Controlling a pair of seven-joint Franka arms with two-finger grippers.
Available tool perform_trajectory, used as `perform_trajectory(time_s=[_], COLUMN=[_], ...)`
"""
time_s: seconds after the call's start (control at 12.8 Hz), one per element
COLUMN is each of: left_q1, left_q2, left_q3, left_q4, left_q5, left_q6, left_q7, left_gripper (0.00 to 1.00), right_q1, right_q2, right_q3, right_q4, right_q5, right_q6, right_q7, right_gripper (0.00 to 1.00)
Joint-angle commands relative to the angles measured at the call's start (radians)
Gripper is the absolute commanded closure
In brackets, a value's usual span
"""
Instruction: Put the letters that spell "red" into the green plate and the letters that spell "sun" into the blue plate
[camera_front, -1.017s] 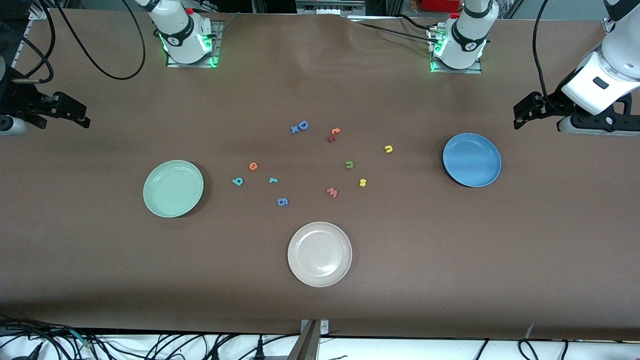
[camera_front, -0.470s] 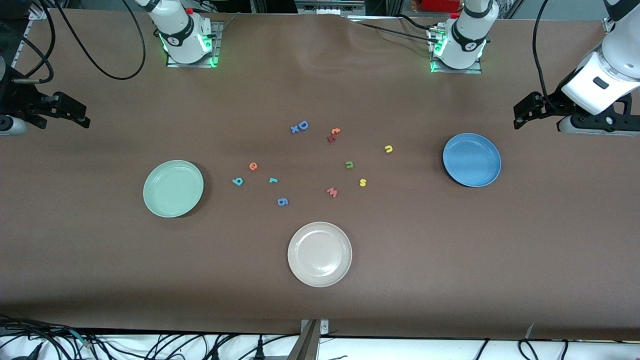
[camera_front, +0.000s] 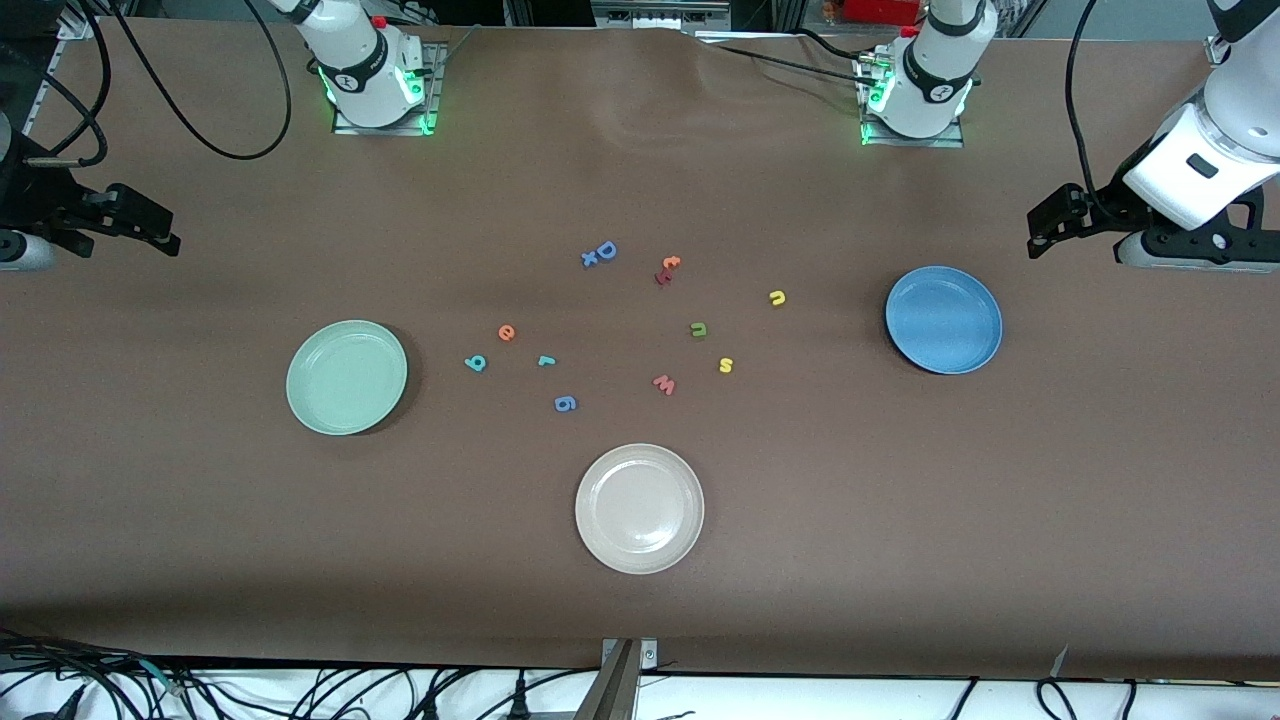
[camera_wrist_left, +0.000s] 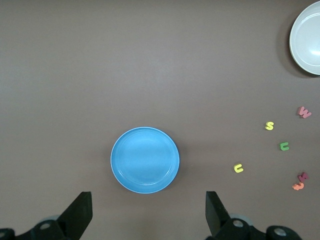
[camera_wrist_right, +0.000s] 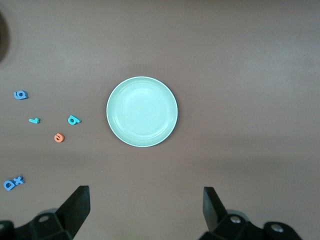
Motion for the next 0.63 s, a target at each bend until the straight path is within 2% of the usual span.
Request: perform_trajectory(time_s=[0.0, 0.55], left_q1=[0.001, -0.004], left_q2=[0.016, 0.018], left_q3=[0.004, 0.0], left_q4=[0.041, 0.041], left_q5=[-0.036, -0.034], left_q6=[-0.03, -0.03], left_q7=[-0.005, -0.005], left_gripper=[0.0, 0.0], right_q1=[-0.01, -0.01], right_q2=[-0.011, -0.01], right_q3=[0.008, 0.01], right_q4=[-0.003, -0.003], right_q5=[0.018, 0.017], right_q6=[-0.009, -0.032], right_q7=[0.004, -0.002], right_gripper=[0.0, 0.0])
